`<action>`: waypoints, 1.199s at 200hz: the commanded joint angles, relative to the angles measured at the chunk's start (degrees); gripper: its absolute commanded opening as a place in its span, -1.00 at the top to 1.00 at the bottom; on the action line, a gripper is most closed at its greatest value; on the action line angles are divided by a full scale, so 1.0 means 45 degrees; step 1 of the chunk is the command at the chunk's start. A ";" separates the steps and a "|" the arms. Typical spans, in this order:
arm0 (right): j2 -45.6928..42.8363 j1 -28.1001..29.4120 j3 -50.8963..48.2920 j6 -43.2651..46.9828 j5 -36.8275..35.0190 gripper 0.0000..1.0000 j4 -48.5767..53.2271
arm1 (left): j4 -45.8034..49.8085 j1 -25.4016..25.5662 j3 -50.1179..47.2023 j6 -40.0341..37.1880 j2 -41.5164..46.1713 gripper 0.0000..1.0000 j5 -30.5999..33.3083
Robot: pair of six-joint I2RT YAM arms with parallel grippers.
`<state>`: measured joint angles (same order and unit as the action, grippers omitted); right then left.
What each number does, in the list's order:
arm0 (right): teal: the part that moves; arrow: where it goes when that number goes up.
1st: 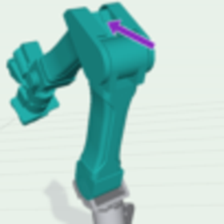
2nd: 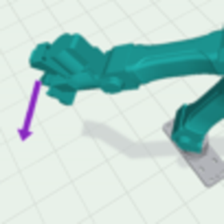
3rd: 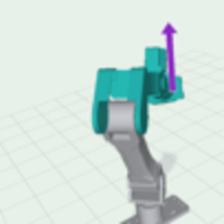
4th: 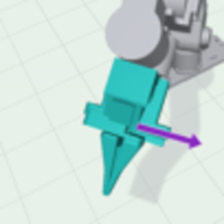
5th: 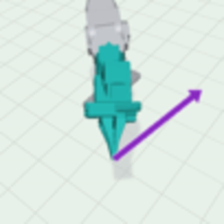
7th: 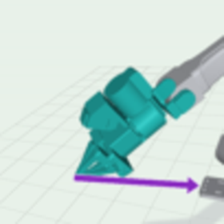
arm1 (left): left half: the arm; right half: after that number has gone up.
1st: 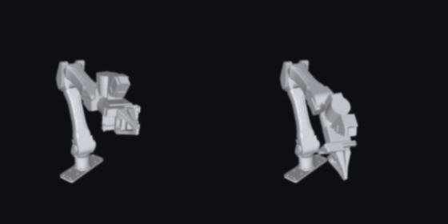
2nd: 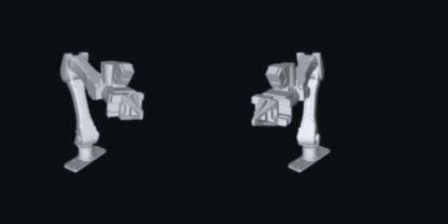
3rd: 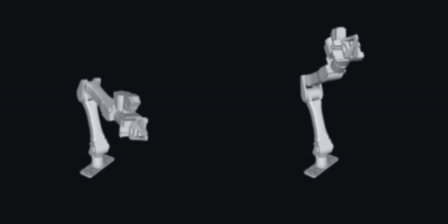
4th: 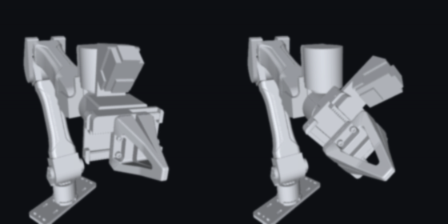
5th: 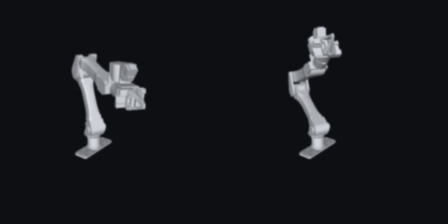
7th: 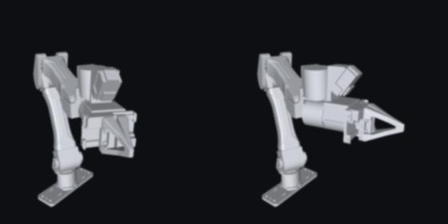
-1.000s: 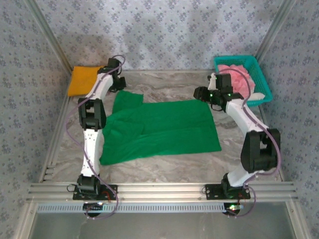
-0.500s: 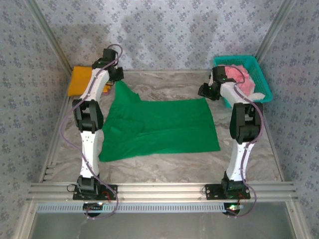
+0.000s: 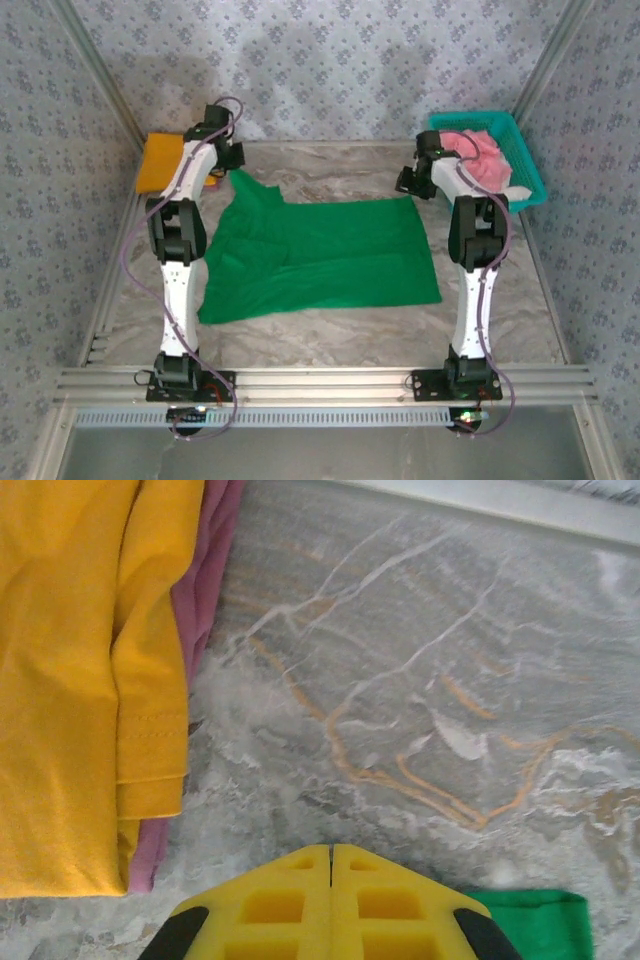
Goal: Fold and stack the t-shirts
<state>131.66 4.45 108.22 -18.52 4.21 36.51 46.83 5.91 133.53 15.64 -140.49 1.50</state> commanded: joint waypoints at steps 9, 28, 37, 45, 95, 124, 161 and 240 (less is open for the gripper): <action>0.0873 0.0081 0.0896 0.0013 -0.0418 0.02 0.0921 | 0.0012 -0.0170 -0.0746 -0.0155 -0.0207 1.00 -0.0147; 0.1046 0.0106 0.0859 0.0005 -0.0364 0.04 0.0898 | -0.0046 -0.0243 -0.1033 -0.0135 -0.0212 1.00 -0.0174; 0.1064 0.0125 0.0837 -0.0040 -0.0287 0.08 0.0917 | -0.0073 -0.0260 -0.1098 -0.0135 -0.0226 1.00 -0.0168; 0.1030 0.0154 0.0805 -0.0055 -0.0216 0.20 0.0930 | -0.0048 -0.0293 -0.1100 -0.0153 -0.0234 1.00 -0.0195; 0.0817 0.0241 0.1150 -0.0276 -0.0255 0.88 0.0826 | 0.0137 -0.0308 -0.0178 -0.0165 -0.0539 1.00 -0.0503; 0.0499 0.0388 0.1479 -0.0374 -0.0489 1.00 0.0802 | 0.0616 -0.0317 0.1293 -0.0213 -0.1171 1.00 -0.0510; -0.0044 0.0370 0.1643 -0.0662 -0.0896 1.00 0.0085 | 0.1089 -0.0304 0.3905 -0.0378 -0.2317 1.00 -0.0961; -0.1507 -0.0048 0.0171 -0.1029 -0.0221 1.00 -0.2994 | 0.1477 -0.0306 0.5150 -0.1783 -0.1869 1.00 -0.1033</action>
<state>130.91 4.86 112.31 -21.87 2.79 28.93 50.00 4.86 154.78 11.46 -151.65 -3.44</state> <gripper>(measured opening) 0.066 0.047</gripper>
